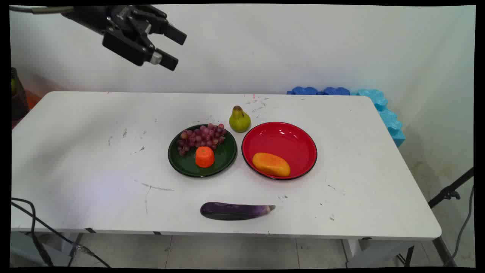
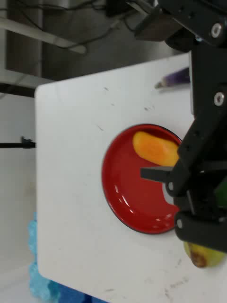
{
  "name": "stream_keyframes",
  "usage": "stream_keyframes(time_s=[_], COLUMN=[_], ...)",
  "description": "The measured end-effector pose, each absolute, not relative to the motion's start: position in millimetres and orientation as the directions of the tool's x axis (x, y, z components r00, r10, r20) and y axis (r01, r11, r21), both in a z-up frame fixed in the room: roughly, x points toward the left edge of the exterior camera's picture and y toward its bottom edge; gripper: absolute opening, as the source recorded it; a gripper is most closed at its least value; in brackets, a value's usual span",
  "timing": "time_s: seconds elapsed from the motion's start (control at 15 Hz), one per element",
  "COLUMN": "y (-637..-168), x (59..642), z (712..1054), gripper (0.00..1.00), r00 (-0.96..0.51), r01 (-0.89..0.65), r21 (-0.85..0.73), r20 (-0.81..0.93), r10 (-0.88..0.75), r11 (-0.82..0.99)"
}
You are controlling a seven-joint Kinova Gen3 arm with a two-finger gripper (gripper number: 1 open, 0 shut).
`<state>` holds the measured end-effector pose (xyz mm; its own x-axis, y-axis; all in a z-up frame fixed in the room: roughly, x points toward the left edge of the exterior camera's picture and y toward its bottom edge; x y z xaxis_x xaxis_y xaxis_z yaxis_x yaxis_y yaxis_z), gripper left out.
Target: Pick up the mandarin from the green plate
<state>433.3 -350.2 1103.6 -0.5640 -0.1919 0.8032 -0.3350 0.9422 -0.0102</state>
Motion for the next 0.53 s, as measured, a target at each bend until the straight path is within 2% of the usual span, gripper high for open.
stream_keyframes(time_s=[0.27,0.53], y=[-365,-384], x=[432,425], z=[1092,1055], gripper=[1.0,1.0], r00=[-0.614,-0.681], r01=[-0.354,-0.406], r21=[-0.052,-0.073], r20=[0.766,0.689], r10=[-0.19,-0.248], r11=[0.934,0.911])
